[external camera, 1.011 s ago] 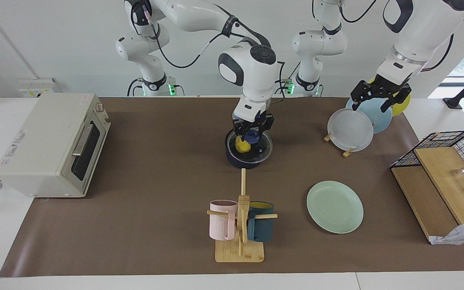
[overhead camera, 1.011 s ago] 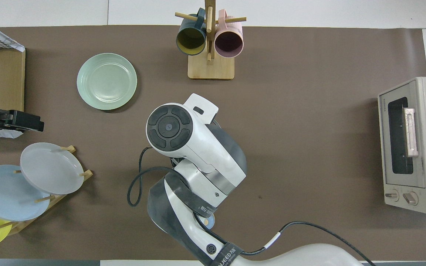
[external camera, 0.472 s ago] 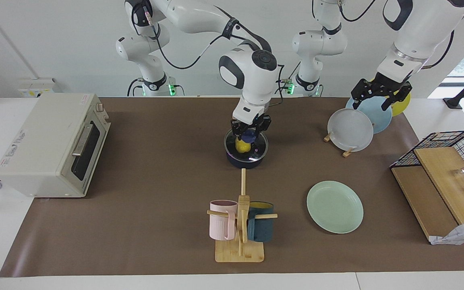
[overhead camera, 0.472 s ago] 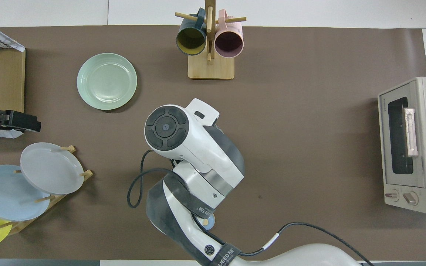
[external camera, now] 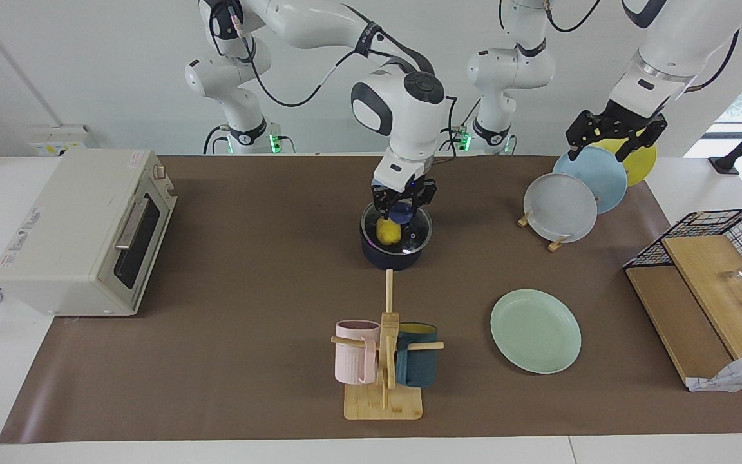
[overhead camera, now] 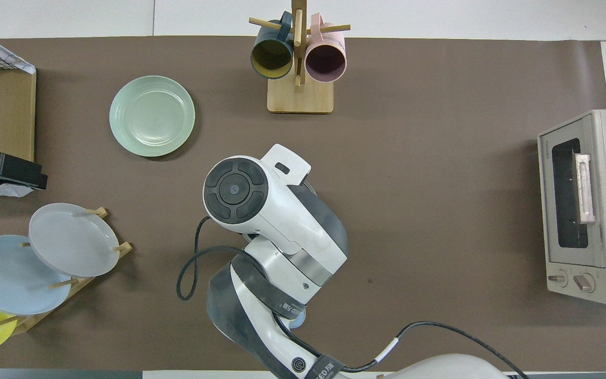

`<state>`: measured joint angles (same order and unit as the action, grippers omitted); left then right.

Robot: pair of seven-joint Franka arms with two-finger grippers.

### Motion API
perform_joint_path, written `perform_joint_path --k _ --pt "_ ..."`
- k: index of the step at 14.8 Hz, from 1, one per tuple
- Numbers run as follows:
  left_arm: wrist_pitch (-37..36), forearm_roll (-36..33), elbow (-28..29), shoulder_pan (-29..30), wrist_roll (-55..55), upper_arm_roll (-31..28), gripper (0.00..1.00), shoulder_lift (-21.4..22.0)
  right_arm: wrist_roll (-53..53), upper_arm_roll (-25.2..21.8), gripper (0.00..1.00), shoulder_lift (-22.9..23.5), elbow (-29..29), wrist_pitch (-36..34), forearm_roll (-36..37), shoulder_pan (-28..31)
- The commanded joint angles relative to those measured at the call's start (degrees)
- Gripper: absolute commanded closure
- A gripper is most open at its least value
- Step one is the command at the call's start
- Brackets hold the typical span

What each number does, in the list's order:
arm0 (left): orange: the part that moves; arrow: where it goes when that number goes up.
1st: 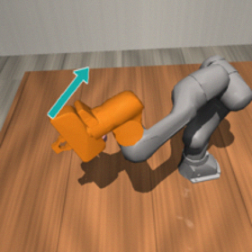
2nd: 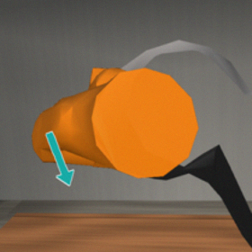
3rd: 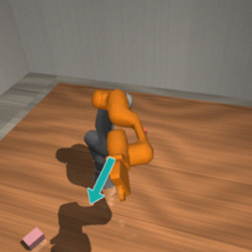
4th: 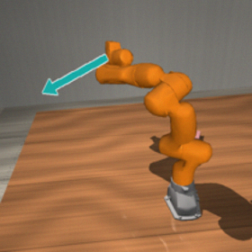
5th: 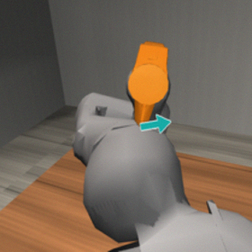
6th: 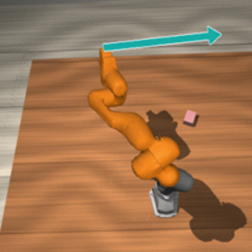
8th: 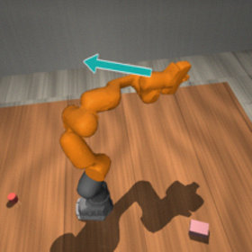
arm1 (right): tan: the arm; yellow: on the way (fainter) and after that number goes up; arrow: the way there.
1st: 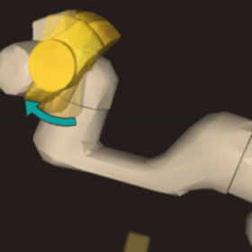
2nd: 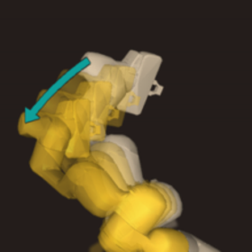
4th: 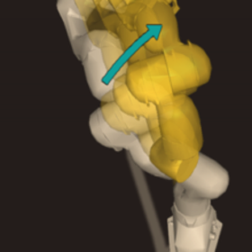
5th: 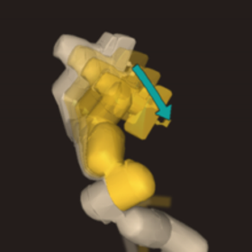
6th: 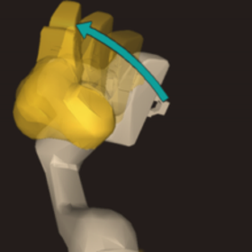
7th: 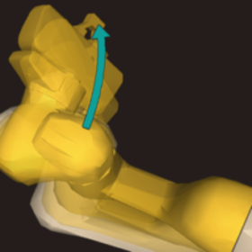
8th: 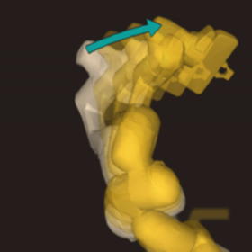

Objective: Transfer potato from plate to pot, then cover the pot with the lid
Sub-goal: 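Lower the glass lid onto the saucepan with the right gripper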

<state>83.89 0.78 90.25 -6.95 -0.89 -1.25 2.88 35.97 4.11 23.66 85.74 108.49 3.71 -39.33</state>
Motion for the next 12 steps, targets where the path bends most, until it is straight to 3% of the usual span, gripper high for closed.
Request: perform_joint_path --k 1,5,12 --pt "2.5 -1.0 2.2 -2.4 1.9 -0.8 0.00 0.4 1.6 0.5 1.00 -3.0 4.8 3.0 -0.4 0.6" --pt "2.8 -1.0 2.8 -2.5 1.8 -0.8 0.00 0.5 1.5 0.5 1.00 -4.9 11.6 9.6 -0.4 0.7" --pt "3.5 -1.9 -0.1 -1.3 1.1 -0.9 0.00 -2.0 1.6 0.6 1.00 -5.9 13.5 8.3 -0.6 0.8"
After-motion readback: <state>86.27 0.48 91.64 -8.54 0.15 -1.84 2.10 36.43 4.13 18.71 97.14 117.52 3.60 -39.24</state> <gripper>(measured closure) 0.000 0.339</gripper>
